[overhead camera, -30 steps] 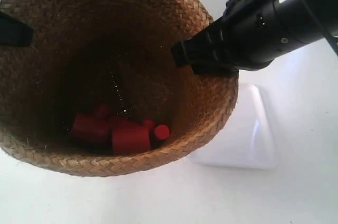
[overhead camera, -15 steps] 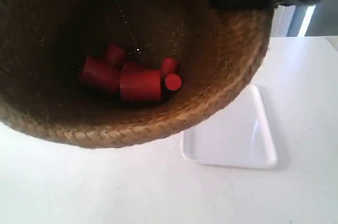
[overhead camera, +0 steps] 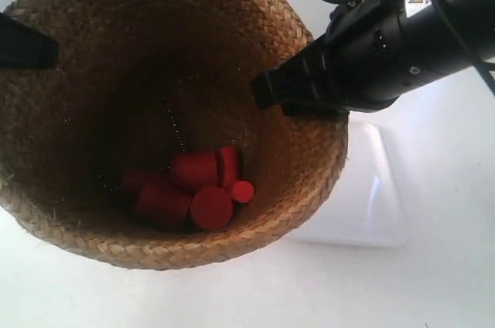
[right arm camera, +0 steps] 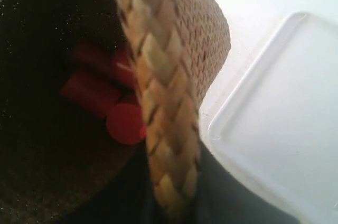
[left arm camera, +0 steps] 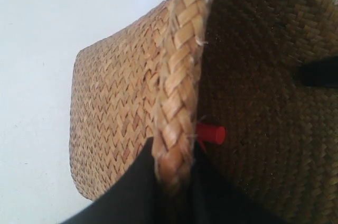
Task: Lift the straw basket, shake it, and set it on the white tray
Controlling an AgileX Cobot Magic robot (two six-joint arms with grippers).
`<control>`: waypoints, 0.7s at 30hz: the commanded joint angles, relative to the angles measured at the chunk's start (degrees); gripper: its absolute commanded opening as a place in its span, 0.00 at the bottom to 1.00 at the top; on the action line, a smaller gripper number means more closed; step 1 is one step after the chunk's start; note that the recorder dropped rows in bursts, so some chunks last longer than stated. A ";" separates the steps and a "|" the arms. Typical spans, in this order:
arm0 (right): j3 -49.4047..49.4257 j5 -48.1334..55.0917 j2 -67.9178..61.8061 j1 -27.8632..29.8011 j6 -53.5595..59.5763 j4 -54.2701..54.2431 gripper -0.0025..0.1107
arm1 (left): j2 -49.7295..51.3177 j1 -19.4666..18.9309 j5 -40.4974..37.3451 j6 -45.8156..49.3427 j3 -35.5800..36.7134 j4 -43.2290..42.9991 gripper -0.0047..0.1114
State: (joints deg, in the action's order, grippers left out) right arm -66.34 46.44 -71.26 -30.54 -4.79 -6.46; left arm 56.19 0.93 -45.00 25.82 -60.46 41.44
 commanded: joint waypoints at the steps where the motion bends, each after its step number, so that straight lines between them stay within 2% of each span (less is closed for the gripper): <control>1: -0.37 0.66 -0.25 -0.29 2.03 0.72 0.02 | -0.77 0.40 -0.30 1.00 -0.65 4.15 0.04; 12: -0.37 3.44 -0.25 -0.29 1.58 0.36 0.02 | -0.77 0.40 -3.29 1.41 -0.65 4.13 0.04; 21: -0.37 -0.25 -0.25 -0.29 1.58 0.87 0.02 | -0.77 0.40 4.04 2.72 -0.65 3.66 0.04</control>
State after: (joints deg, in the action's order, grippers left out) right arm -66.34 46.62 -71.26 -30.54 -4.89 -6.33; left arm 56.19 0.93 -43.81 26.82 -60.46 40.77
